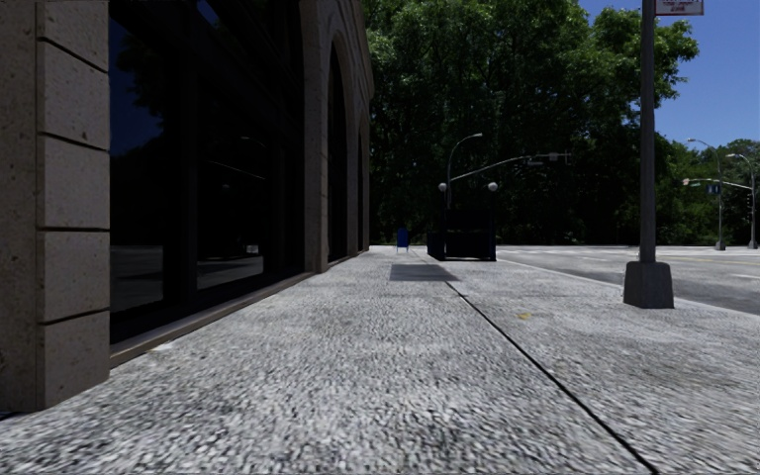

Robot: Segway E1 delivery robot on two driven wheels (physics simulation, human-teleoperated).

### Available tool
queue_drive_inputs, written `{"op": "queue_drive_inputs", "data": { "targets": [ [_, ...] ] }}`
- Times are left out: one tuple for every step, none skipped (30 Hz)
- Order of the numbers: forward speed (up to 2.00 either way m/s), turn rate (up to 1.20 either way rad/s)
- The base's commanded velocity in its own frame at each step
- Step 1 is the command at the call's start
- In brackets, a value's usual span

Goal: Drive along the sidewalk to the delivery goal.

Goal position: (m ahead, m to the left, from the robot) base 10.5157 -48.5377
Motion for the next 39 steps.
{"op": "queue_drive_inputs", "data": {
  "targets": [
    [2.00, 0.00],
    [2.00, 0.00],
    [2.00, 0.00],
    [2.00, 0.00],
    [2.00, 0.00],
    [2.00, 0.00],
    [2.00, 0.00],
    [2.00, 0.00],
    [2.00, 0.00],
    [2.00, 0.00],
    [2.00, 0.00],
    [2.00, 0.00],
    [2.00, 0.00],
    [2.00, 0.00],
    [2.00, 0.00],
    [2.00, 0.00],
    [2.00, 0.00],
    [2.00, 0.00],
    [2.00, 0.00],
    [2.00, 0.00],
    [2.00, 0.00],
    [2.00, 0.00],
    [2.00, 0.00],
    [2.00, 0.00],
    [2.00, 0.00],
    [2.00, 0.00],
    [2.00, 0.00],
    [2.00, 0.00],
    [2.00, 0.00],
    [2.00, 0.00],
    [2.00, 0.00],
    [2.00, 0.00],
    [2.00, 0.00],
    [2.00, 0.00],
    [2.00, 0.00],
    [2.00, 0.00],
    [2.00, 0.00],
    [2.00, 0.00],
    [2.00, 0.00]
  ]
}}
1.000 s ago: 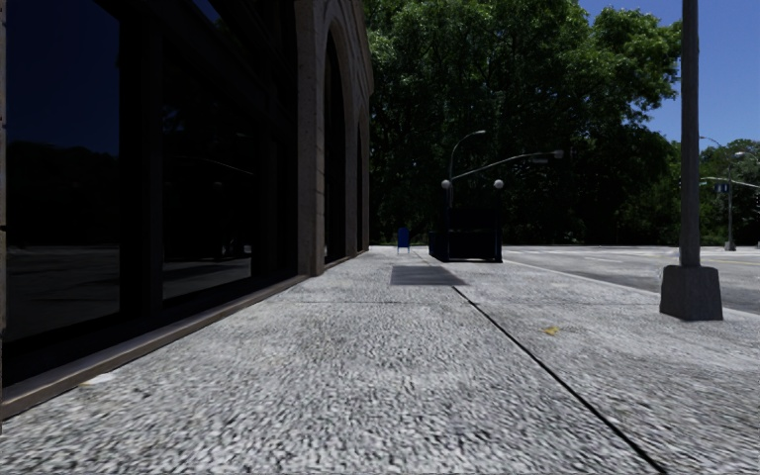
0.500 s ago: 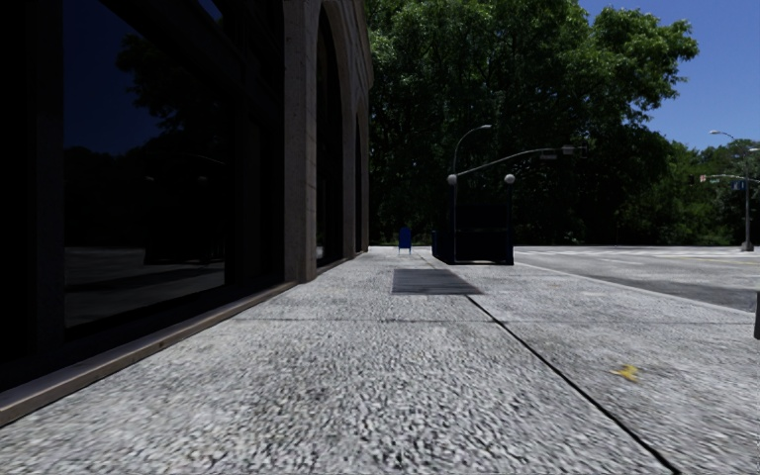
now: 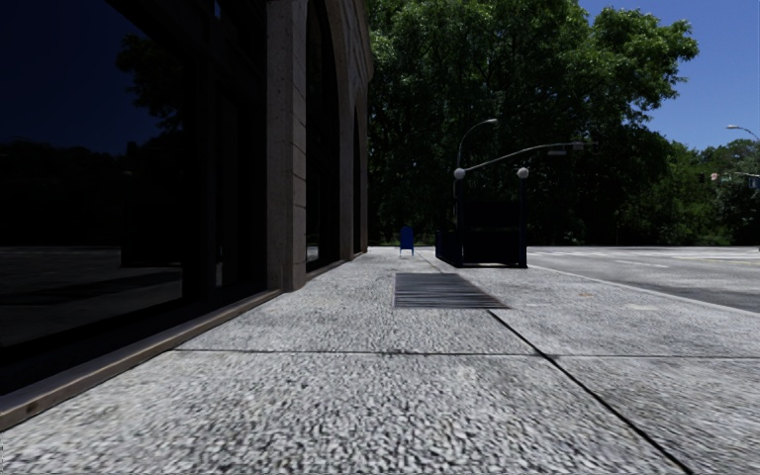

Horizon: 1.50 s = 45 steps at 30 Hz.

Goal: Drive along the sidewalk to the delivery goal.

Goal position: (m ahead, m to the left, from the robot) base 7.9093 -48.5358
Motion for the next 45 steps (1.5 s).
{"op": "queue_drive_inputs", "data": {
  "targets": [
    [2.00, 0.00],
    [2.00, 0.00],
    [2.00, 0.00],
    [2.00, 0.00],
    [2.00, 0.00],
    [2.00, 0.00],
    [2.00, 0.00],
    [2.00, 0.00],
    [2.00, 0.00],
    [2.00, 0.00],
    [2.00, 0.00],
    [2.00, 0.00],
    [2.00, 0.00],
    [2.00, 0.00],
    [2.00, 0.00],
    [2.00, 0.00],
    [2.00, 0.00],
    [2.00, 0.00],
    [2.00, 0.00],
    [2.00, 0.00],
    [2.00, 0.00],
    [2.00, 0.00],
    [2.00, 0.00],
    [2.00, 0.00],
    [2.00, 0.00],
    [2.00, 0.00],
    [2.00, 0.00],
    [2.00, 0.00],
    [2.00, 0.00],
    [2.00, 0.00],
    [2.00, 0.00],
    [2.00, 0.00],
    [2.00, 0.00],
    [2.00, 0.00],
    [2.00, 0.00],
    [2.00, 0.00],
    [2.00, 0.00],
    [2.00, 0.00],
    [2.00, 0.00],
    [2.00, 0.00],
    [2.00, 0.00],
    [2.00, 0.00],
    [2.00, 0.00],
    [2.00, 0.00],
    [2.00, 0.00]
  ]
}}
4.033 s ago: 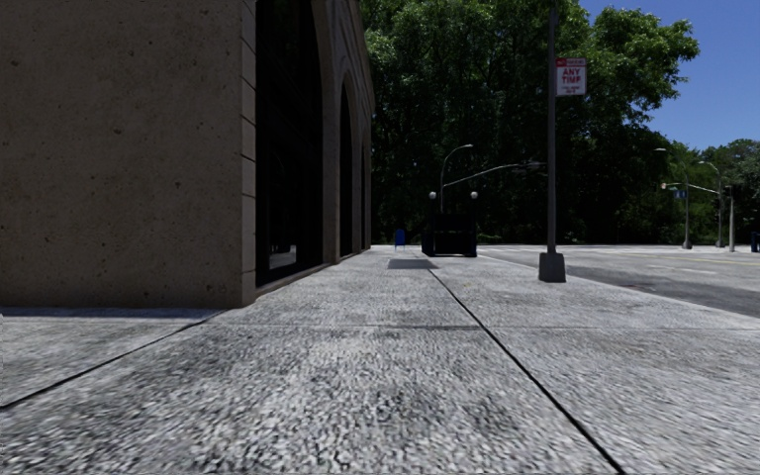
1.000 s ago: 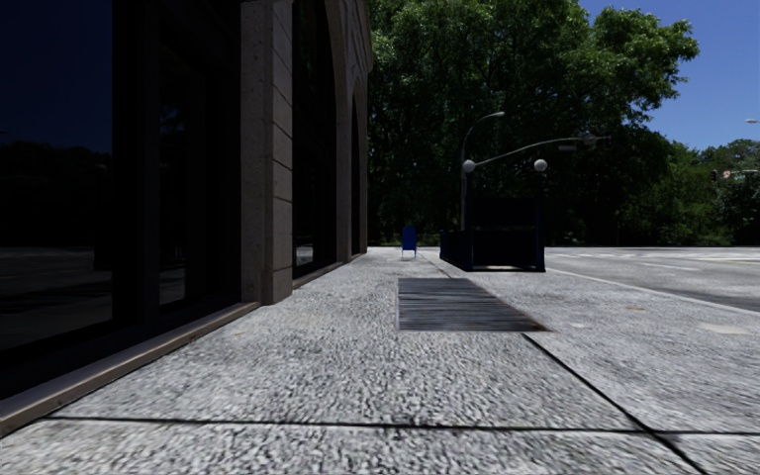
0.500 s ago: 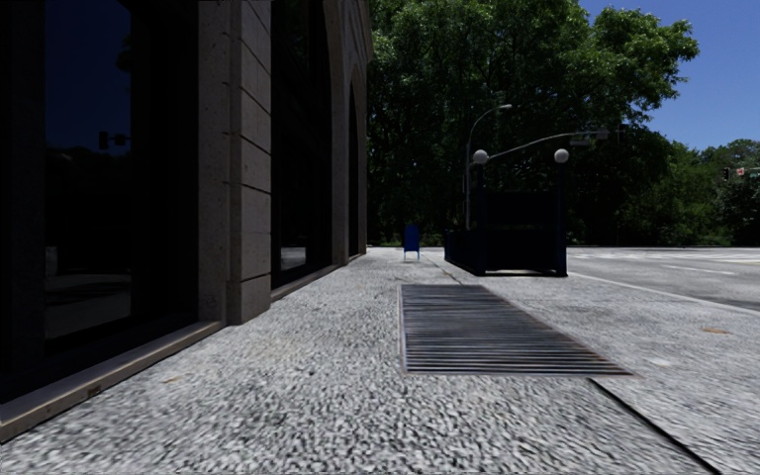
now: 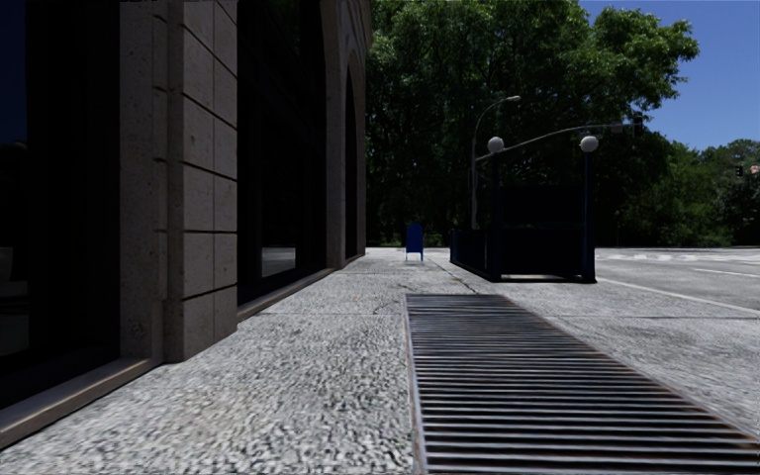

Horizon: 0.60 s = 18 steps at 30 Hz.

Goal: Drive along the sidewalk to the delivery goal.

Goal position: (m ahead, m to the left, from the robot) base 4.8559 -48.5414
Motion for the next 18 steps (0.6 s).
{"op": "queue_drive_inputs", "data": {
  "targets": [
    [2.00, 0.00],
    [2.00, 0.00],
    [2.00, 0.00],
    [2.00, 0.00],
    [2.00, 0.00],
    [2.00, 0.00],
    [2.00, 0.00],
    [2.00, 0.00],
    [2.00, 0.00],
    [2.00, 0.00],
    [2.00, 0.00],
    [2.00, 0.00],
    [2.00, 0.00],
    [2.00, 0.00],
    [2.00, 0.00],
    [2.00, 0.00],
    [2.00, 0.00],
    [2.00, 0.00]
  ]
}}
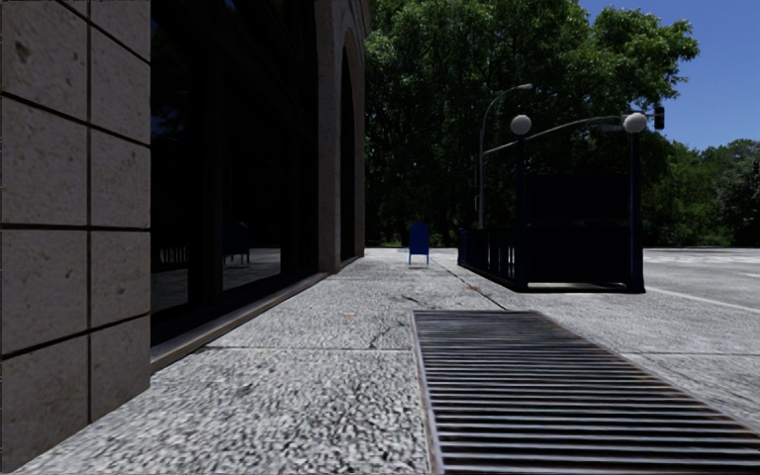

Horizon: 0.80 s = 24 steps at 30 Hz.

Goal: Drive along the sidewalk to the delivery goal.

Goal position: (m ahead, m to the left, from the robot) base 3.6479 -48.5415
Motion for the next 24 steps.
{"op": "queue_drive_inputs", "data": {
  "targets": [
    [2.00, 0.00],
    [2.00, 0.00],
    [2.00, 0.00],
    [2.00, 0.00],
    [2.00, 0.00],
    [2.00, 0.00],
    [2.00, 0.00],
    [2.00, 0.00],
    [2.00, 0.00],
    [2.00, 0.00],
    [2.00, 0.00],
    [2.00, 0.00],
    [2.00, 0.00],
    [2.00, 0.00],
    [2.00, 0.00],
    [2.00, 0.00],
    [2.00, 0.00],
    [2.00, 0.00],
    [2.00, 0.00],
    [2.00, 0.00],
    [2.00, 0.00],
    [2.00, 0.00],
    [2.00, 0.00],
    [2.00, 0.00]
  ]
}}
